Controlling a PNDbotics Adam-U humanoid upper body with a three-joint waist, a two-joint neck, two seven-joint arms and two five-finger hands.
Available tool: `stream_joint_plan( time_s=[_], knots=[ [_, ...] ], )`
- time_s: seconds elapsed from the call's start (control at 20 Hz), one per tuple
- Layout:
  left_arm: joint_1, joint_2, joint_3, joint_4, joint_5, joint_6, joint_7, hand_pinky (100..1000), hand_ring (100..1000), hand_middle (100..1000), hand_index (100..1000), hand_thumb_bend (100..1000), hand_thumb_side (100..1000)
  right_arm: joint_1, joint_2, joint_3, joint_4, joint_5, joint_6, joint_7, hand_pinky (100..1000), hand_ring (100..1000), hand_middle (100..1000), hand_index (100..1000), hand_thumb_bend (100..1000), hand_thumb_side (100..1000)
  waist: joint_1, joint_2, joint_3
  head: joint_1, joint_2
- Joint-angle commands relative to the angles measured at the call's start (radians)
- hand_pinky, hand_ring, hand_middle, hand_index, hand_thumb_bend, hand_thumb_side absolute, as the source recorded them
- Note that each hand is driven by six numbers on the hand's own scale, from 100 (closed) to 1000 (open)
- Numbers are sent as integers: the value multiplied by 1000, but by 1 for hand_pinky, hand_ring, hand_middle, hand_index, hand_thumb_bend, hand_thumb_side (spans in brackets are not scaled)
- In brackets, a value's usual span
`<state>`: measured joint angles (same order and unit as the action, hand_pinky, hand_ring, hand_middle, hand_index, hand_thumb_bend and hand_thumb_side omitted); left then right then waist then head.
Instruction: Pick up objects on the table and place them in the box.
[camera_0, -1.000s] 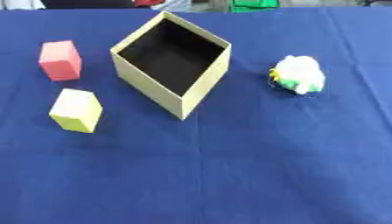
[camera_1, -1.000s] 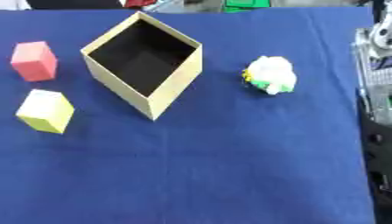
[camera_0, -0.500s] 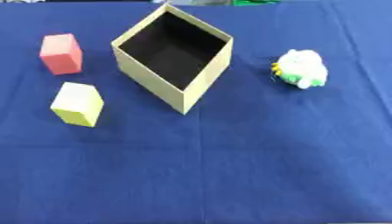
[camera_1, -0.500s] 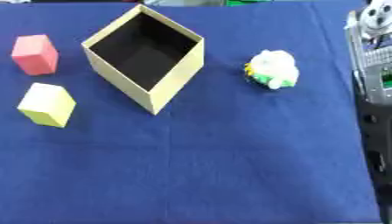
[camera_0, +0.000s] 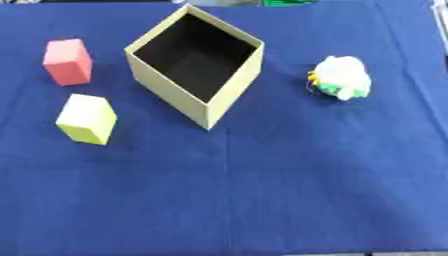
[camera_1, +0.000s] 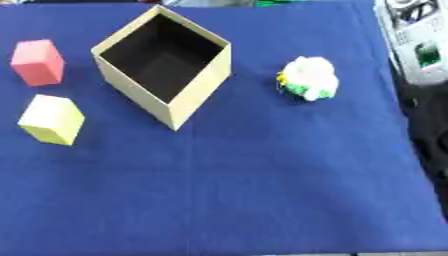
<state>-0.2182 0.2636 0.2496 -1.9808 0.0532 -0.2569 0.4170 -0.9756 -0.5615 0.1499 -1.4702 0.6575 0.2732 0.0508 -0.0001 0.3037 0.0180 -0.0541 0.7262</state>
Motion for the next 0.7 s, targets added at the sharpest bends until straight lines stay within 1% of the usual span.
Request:
stream_joint_plan(
  time_s=[0.05, 0.15, 0.35, 0.5, 0.7],
  knots=[
    [0, 23, -2, -19, -5, 0, -5, 731, 656, 676, 789, 295, 1000, -57, -57, 45, 74, 72, 2, 58, 889, 910, 853, 934, 100, 1000, -1, -26, -1, -2, 8],
    [2, 24, -3, -19, -5, 0, -6, 731, 656, 676, 789, 295, 1000, -92, -68, 83, 126, 110, -10, 108, 891, 921, 866, 932, 100, 1000, -2, -28, -2, -2, 8],
    [4, 26, -4, -19, -6, 1, -7, 731, 657, 676, 789, 294, 1000, -144, -75, 134, 202, 157, -38, 189, 892, 932, 881, 931, 100, 1000, -3, -29, -4, -2, 8],
    [6, 26, -4, -19, -6, 2, -8, 731, 657, 676, 788, 294, 1000, -170, -77, 159, 237, 166, -56, 231, 895, 937, 885, 933, 100, 1000, -3, -29, -6, 0, 8],
    [8, 27, -4, -19, -7, 2, -8, 732, 657, 677, 788, 293, 1000, -180, -87, 176, 263, 162, -72, 271, 899, 945, 894, 941, 100, 1000, -4, -29, -8, 4, 8]
  ],
)
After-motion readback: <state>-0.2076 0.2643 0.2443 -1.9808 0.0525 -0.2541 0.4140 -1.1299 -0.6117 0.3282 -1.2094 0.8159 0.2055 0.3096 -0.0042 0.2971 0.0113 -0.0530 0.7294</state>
